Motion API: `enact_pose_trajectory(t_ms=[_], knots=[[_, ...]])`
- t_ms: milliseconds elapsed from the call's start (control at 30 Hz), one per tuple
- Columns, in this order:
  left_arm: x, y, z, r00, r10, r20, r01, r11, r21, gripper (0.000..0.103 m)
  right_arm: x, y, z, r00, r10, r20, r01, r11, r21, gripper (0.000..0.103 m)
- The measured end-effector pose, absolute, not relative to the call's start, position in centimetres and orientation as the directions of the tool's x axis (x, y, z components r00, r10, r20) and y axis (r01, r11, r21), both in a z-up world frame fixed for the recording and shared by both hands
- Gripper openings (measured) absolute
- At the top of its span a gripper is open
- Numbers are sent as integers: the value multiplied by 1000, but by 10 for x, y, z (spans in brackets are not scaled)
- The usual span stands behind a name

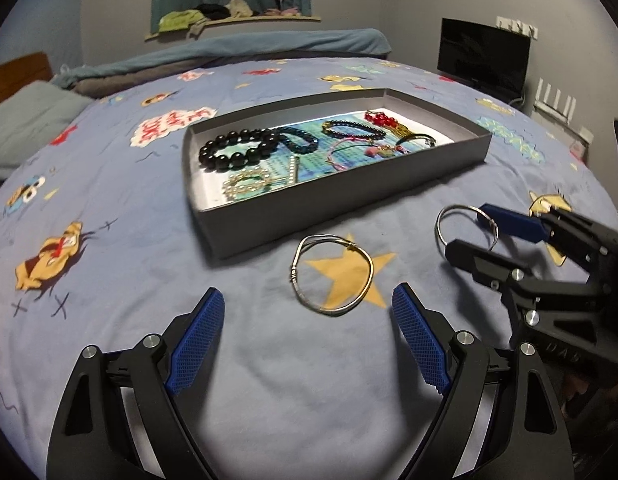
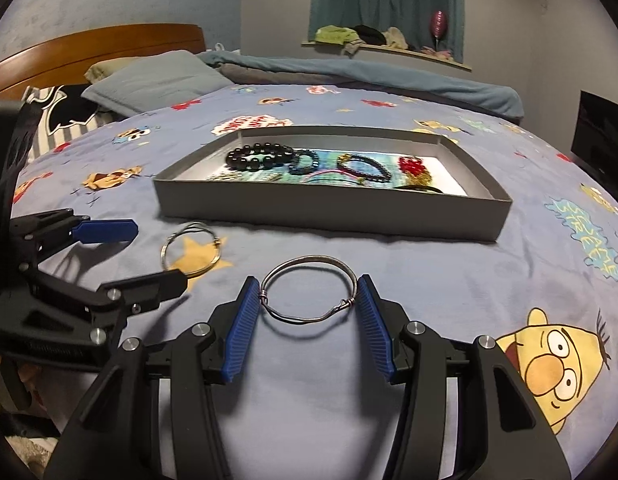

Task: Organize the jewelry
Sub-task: 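Grasp a silver hoop bangle with right tool while left tool grasps the other bangle, then carry both silver bangles into the grey tray and open both tools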

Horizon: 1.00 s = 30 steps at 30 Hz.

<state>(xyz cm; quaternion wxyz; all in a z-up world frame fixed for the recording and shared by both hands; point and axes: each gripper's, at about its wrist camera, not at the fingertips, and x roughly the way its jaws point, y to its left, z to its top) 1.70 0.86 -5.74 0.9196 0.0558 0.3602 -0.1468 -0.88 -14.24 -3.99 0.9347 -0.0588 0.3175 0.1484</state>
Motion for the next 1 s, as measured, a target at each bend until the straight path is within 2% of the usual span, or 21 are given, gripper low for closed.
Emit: enact_pose_trajectory(t_ms=[133, 200, 467, 800, 1000], knots=[[19, 1, -61, 707, -218, -673, 320, 947, 30, 82, -7, -150, -39, 754, 239, -612, -301, 954, 2, 51], [21, -3, -61, 714, -220, -665, 326, 945, 38, 72, -6, -153, -38, 755, 239, -610, -294, 956, 10, 51], [25, -10, -62, 719, -226, -657, 349, 935, 61, 49, -5, -158, -38, 752, 245, -611, -291, 956, 26, 51], [15, -8, -51, 715, -277, -642, 374, 927, 15, 49, -5, -168, -32, 756, 270, -597, -290, 955, 65, 51], [11, -8, -21, 736, -318, -598, 383, 924, -21, 49, -9, -174, -15, 787, 292, -544, -300, 951, 77, 51]])
